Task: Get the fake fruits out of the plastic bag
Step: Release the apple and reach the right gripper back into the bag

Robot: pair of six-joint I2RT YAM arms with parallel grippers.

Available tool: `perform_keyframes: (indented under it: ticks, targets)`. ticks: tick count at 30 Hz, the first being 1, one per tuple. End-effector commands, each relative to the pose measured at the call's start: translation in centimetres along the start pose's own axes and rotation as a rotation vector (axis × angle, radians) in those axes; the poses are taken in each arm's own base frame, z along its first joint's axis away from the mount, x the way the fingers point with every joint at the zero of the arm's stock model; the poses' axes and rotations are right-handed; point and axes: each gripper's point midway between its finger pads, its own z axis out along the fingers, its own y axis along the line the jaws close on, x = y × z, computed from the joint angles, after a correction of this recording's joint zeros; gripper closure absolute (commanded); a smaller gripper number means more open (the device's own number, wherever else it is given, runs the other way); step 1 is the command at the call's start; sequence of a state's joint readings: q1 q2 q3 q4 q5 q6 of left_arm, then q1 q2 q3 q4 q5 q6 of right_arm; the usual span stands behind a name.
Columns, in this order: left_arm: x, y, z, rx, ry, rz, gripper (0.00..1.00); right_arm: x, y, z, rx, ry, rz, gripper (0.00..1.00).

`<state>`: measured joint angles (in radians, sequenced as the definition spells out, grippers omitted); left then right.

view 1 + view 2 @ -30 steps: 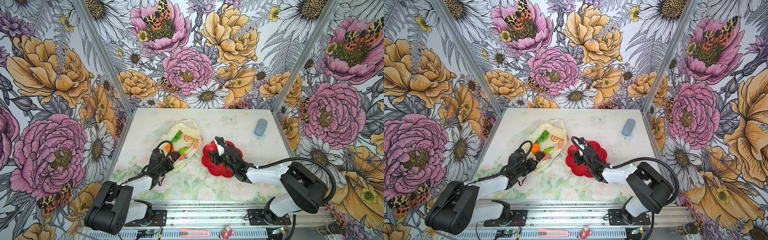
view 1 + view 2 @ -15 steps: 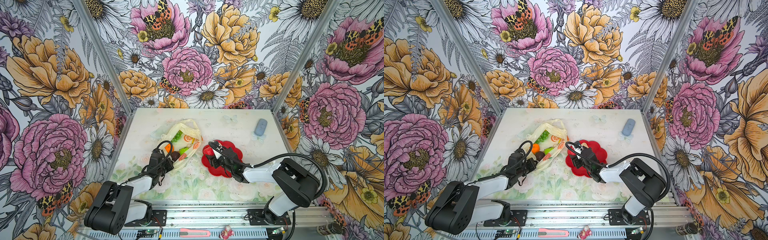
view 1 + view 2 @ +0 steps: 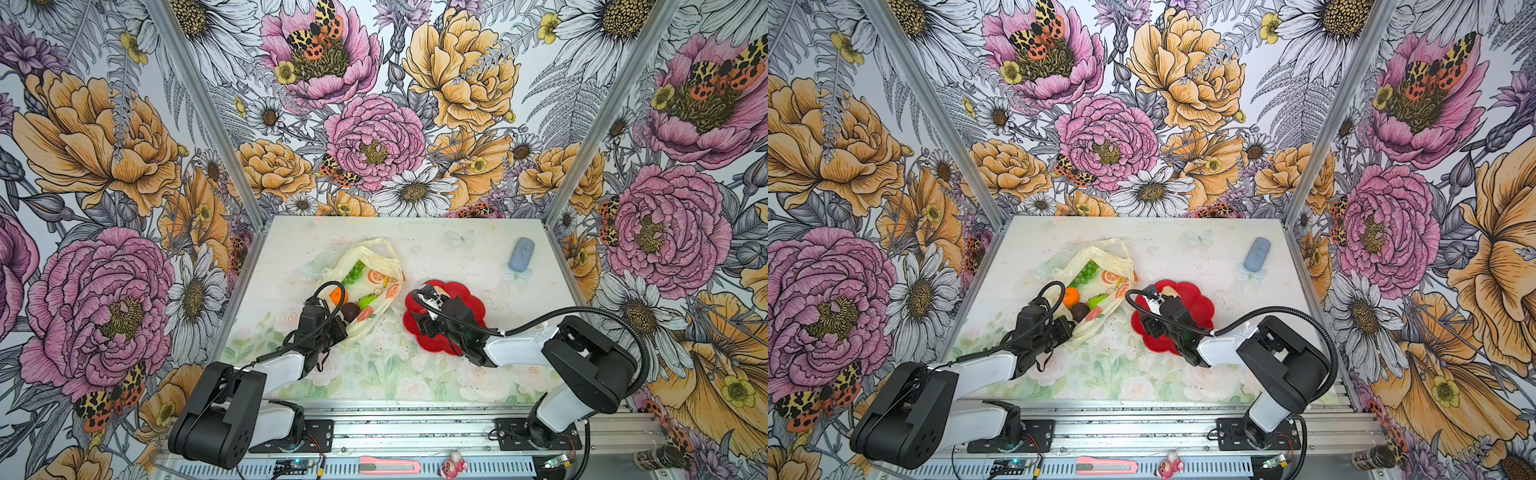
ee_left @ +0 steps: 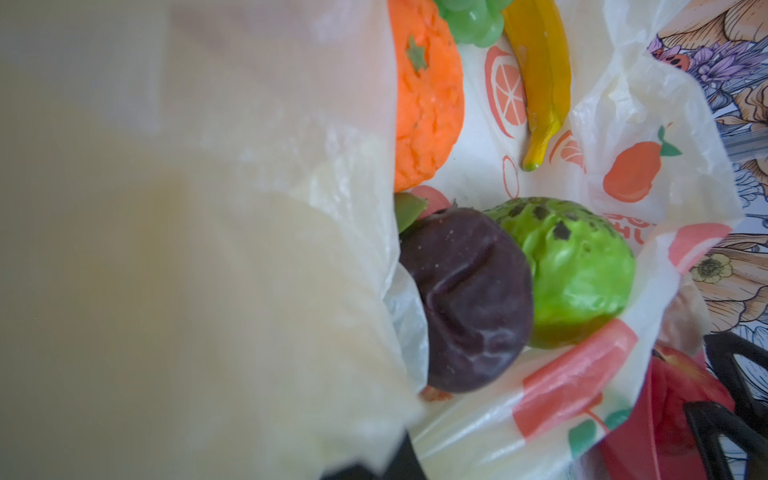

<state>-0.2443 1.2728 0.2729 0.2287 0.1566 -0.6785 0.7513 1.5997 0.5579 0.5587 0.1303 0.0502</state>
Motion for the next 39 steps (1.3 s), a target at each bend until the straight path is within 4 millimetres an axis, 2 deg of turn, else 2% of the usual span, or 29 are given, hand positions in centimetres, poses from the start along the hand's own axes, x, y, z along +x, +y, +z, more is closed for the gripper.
perform_keyframes:
  ticks: [1,9,18,23,26,29,30,33,39]
  targets:
    - [-0.8,-0.5,0.0,0.016,-0.018,0.014,1.0,0.0,-0.2,0.2,0.026,0.001,-0.02,0.26]
    - [-0.8,-0.5,0.0,0.018,-0.015,0.014,1.0,-1.3,-0.2,-0.5,0.023,-0.022,-0.007,0.28]
    - [-0.6,-0.7,0.3,0.026,0.002,0.018,1.0,-3.8,-0.3,-3.1,0.01,-0.049,0.076,0.27]
    - [-0.4,-1.0,0.7,0.043,0.028,0.021,1.0,-4.4,-0.3,-4.1,-0.002,-0.052,0.116,0.28]
    - [-0.2,-1.2,0.8,0.048,0.037,0.025,1.0,-5.4,0.2,-4.7,-0.026,-0.064,0.175,0.28]
    - [-0.1,-1.2,0.7,0.05,0.034,0.029,1.0,-7.1,1.2,-5.0,-0.074,-0.084,0.251,0.29]
    - [0.0,-1.4,0.7,0.052,0.033,0.031,1.0,-7.7,2.8,-5.0,-0.117,-0.086,0.264,0.29]
    - [0.5,-1.4,0.5,0.037,0.027,0.034,1.0,-9.3,5.3,-4.4,-0.194,-0.083,0.321,0.31]
    - [1.8,-1.5,0.3,0.038,0.062,0.0,1.0,-11.5,11.0,-1.7,-0.328,-0.021,0.348,0.31]
